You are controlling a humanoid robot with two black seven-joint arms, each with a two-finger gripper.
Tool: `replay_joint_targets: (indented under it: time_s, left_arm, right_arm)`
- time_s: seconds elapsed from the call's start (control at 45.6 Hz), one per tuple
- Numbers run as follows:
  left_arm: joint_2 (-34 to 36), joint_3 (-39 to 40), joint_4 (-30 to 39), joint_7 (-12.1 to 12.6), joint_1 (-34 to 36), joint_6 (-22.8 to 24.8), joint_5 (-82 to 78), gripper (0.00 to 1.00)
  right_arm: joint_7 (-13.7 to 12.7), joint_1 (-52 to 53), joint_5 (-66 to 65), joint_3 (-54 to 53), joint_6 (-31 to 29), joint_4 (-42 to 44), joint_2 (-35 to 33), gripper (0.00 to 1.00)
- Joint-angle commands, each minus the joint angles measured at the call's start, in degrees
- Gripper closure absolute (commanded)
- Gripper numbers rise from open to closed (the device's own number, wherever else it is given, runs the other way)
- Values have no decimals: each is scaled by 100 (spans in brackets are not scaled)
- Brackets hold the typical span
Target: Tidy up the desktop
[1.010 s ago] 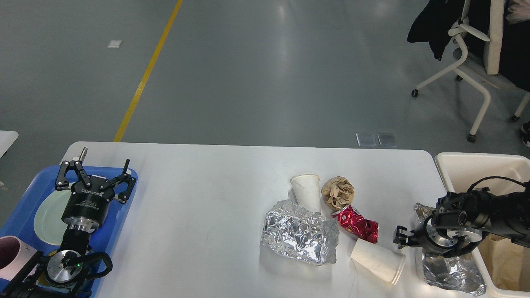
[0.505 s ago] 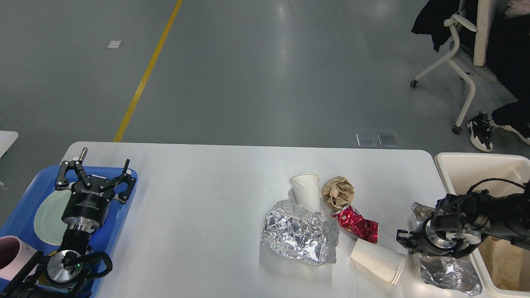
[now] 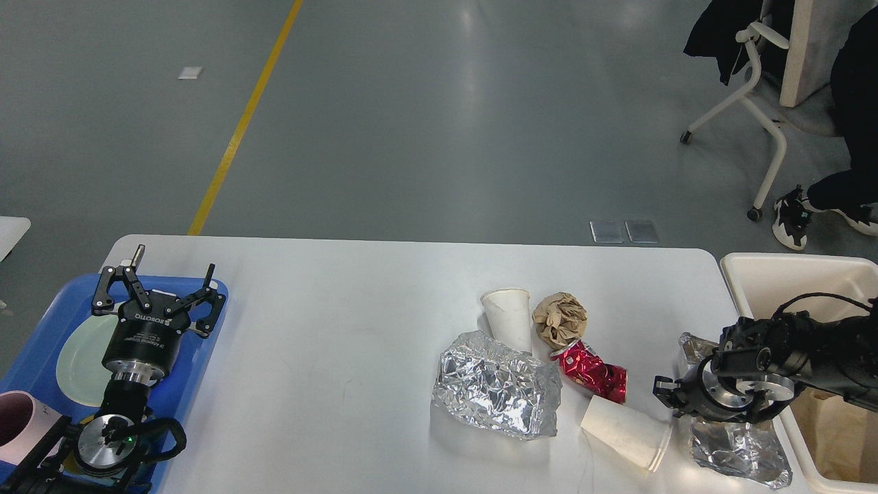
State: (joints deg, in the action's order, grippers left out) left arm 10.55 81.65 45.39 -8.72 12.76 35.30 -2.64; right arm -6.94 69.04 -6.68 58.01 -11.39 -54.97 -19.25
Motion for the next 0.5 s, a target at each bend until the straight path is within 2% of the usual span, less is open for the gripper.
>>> replay_joint_targets:
  time_s: [0.0,0.263,0.483]
  left_arm:
    - [0,0,5,-7,-1,4,0,3]
    - [0,0,5,2,-1,4,0,3]
    - [0,0,-4,2,-1,4,0,3]
  right_arm:
    - [-9,127,9,26,-47,-22,-105,100]
    - [-53,1119,26,246,-996,-443,-799,100]
    - [-44,3139,26,1493,-1927,-1471,-914,100]
